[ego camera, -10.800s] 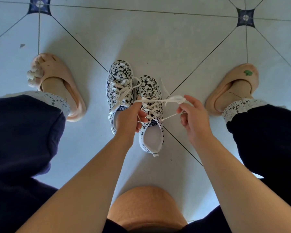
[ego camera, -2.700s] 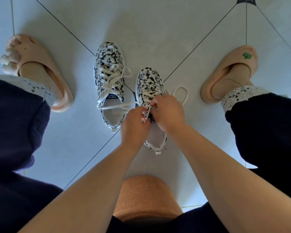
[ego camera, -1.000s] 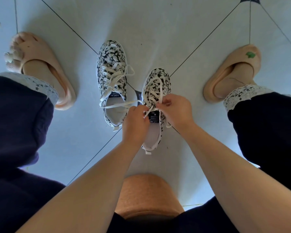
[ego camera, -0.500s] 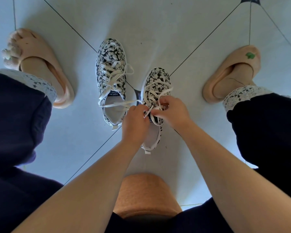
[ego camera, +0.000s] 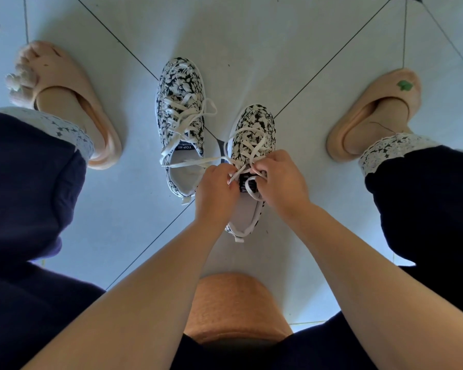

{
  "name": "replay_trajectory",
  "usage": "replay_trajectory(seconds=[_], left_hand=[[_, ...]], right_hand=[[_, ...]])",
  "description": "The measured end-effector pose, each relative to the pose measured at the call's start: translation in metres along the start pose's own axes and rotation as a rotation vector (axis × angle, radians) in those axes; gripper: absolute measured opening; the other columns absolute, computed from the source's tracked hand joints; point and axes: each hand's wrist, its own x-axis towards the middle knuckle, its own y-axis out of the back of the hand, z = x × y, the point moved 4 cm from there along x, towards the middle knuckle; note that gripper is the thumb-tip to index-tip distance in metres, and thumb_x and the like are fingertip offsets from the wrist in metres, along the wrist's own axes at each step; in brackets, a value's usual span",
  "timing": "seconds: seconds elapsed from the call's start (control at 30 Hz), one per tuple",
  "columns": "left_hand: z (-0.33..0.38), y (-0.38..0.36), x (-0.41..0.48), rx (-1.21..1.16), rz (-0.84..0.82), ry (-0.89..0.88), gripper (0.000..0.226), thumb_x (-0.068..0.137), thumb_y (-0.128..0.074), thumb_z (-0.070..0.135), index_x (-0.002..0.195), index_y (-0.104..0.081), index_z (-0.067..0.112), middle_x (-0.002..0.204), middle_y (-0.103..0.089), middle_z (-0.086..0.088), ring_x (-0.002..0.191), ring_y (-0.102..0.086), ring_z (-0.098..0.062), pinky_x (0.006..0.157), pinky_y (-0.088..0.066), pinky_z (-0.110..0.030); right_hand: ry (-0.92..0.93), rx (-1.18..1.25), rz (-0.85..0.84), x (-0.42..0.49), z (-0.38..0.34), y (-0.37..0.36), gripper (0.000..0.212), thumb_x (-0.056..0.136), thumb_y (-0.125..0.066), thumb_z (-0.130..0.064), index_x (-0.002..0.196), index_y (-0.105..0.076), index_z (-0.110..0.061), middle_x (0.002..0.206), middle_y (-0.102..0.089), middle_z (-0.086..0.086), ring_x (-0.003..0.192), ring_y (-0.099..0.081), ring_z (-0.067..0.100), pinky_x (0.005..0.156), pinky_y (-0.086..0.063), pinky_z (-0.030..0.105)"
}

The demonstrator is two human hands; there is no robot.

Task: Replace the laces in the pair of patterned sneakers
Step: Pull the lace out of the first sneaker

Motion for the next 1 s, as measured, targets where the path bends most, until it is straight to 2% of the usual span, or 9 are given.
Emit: replay_trajectory(seconds=[0.2,0.27,0.37,0.43,0.53,0.67,0.77,0.87,1.0], left_hand=[[0.0,0.001,-0.001,0.02,0.009,-0.018,0.025,0.086,-0.053,0.008,0.109,-0.061,0.011,0.099,-0.057,-0.011,0.085,-0.055,-0.027,0.069,-0.038,-0.028],[0.0,0.001,-0.001,0.026,0.009,-0.015,0.026,0.086,-0.053,0.008,0.111,-0.061,0.012,0.102,-0.057,-0.011,0.086,-0.056,-0.027,0.069,-0.038,-0.028],[0.0,0.002,-0.002,0.018,0.001,-0.009,0.028,0.087,-0.051,0.007,0.113,-0.06,0.012,0.105,-0.056,-0.011,0.088,-0.056,-0.028,0.071,-0.04,-0.029],[0.001,0.001,-0.003,0.043,-0.017,-0.029,0.028,0.087,-0.051,0.007,0.114,-0.059,0.012,0.106,-0.056,-0.011,0.089,-0.056,-0.027,0.071,-0.04,-0.029],[0.002,0.001,-0.003,0.041,-0.018,-0.038,0.029,0.087,-0.05,0.006,0.114,-0.059,0.012,0.105,-0.056,-0.012,0.087,-0.055,-0.028,0.07,-0.038,-0.027],[0.002,0.001,-0.003,0.054,-0.017,-0.048,0.028,0.087,-0.05,0.006,0.114,-0.058,0.011,0.105,-0.057,-0.012,0.086,-0.056,-0.027,0.071,-0.039,-0.028],[0.001,-0.001,-0.004,0.046,0.001,-0.053,0.024,0.087,-0.052,0.008,0.11,-0.058,0.012,0.103,-0.059,-0.008,0.085,-0.056,-0.026,0.069,-0.039,-0.029],[-0.001,-0.002,-0.004,-0.018,0.019,-0.028,0.019,0.088,-0.054,0.011,0.106,-0.053,0.012,0.101,-0.062,-0.003,0.083,-0.057,-0.025,0.069,-0.041,-0.03],[-0.002,-0.001,-0.002,-0.05,0.027,0.017,0.02,0.088,-0.057,0.015,0.104,-0.046,0.013,0.096,-0.061,0.001,0.08,-0.056,-0.021,0.068,-0.038,-0.028]], right_hand=[[0.199,-0.344,-0.102,-0.001,-0.004,0.004,0.023,0.091,-0.052,-0.019,0.107,-0.067,-0.013,0.122,-0.048,0.007,0.101,-0.048,0.028,0.073,-0.036,0.031],[0.15,-0.255,-0.099,0.001,-0.008,0.01,0.02,0.09,-0.055,-0.021,0.1,-0.069,-0.011,0.118,-0.051,0.003,0.099,-0.049,0.022,0.074,-0.039,0.027],[-0.3,0.558,0.024,0.006,0.0,0.036,0.017,0.085,-0.06,-0.007,0.075,-0.068,-0.018,0.091,-0.063,-0.004,0.078,-0.056,0.014,0.067,-0.046,0.02],[-0.541,1.162,0.132,0.012,0.007,0.057,0.023,0.086,-0.056,0.002,0.075,-0.064,-0.017,0.082,-0.063,0.001,0.076,-0.062,0.016,0.066,-0.054,0.023],[-0.557,1.488,0.336,0.026,0.017,0.094,0.018,0.091,-0.054,-0.003,0.077,-0.06,-0.014,0.073,-0.06,0.0,0.058,-0.062,0.009,0.049,-0.049,0.018],[-0.492,1.13,0.285,0.041,0.026,0.1,0.007,0.089,-0.057,-0.009,0.088,-0.064,-0.012,0.078,-0.064,0.002,0.062,-0.064,0.009,0.053,-0.049,0.019],[-0.406,0.388,0.118,0.036,0.027,0.07,0.044,0.087,-0.057,-0.011,0.129,-0.047,-0.006,0.121,-0.057,0.01,0.107,-0.058,0.023,0.081,-0.045,0.022],[-0.23,0.193,0.188,0.018,0.007,0.044,0.032,0.086,-0.054,-0.009,0.118,-0.055,-0.013,0.114,-0.057,0.005,0.092,-0.056,0.016,0.064,-0.038,0.021],[0.029,-0.107,-0.024,0.007,-0.015,0.002,0.021,0.086,-0.057,-0.022,0.105,-0.066,-0.019,0.108,-0.057,0.006,0.102,-0.052,0.025,0.083,-0.044,0.035]])
